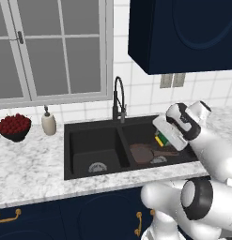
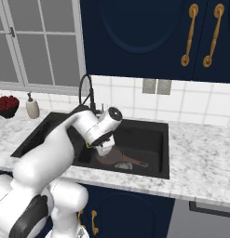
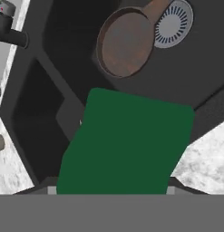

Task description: Pick the pan and sponge and place them into the sink. Then turn on the water.

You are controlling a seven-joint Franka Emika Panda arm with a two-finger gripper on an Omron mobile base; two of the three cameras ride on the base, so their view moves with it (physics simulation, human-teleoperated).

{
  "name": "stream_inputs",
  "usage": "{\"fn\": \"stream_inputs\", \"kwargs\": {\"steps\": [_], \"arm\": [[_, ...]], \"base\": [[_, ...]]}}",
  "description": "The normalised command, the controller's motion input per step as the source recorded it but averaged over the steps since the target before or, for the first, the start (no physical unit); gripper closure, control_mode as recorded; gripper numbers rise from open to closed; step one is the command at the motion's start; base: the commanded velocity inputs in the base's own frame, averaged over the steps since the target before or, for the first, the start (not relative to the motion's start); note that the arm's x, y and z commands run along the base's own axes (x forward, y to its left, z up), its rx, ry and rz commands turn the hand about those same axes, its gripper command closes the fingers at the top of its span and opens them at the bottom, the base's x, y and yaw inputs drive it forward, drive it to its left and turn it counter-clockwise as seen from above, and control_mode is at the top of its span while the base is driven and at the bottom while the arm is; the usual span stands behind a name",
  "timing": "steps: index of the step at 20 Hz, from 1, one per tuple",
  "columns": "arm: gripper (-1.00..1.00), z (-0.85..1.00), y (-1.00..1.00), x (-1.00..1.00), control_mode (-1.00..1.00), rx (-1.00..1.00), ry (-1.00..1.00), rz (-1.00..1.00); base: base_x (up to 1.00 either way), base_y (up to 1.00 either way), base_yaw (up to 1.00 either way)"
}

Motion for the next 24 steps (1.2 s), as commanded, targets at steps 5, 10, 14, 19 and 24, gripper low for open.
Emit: {"fn": "stream_inputs", "kwargs": {"steps": [5,10,14,19,24], "arm": [[1.00,-0.46,-0.76,0.75,-1.00,0.15,0.06,0.24],[1.00,-0.50,-0.35,0.81,-1.00,0.06,0.07,0.24],[1.00,-0.45,-0.03,0.72,-1.00,0.00,0.03,0.17],[1.00,-0.59,0.00,0.32,-1.00,0.00,-0.01,0.11],[1.00,-0.58,0.10,0.01,-1.00,0.00,-0.04,0.04]], "base": [[0.00,0.00,0.00],[0.00,0.00,0.00],[0.00,0.00,0.00],[0.00,0.00,0.00],[0.00,0.00,0.00]]}}
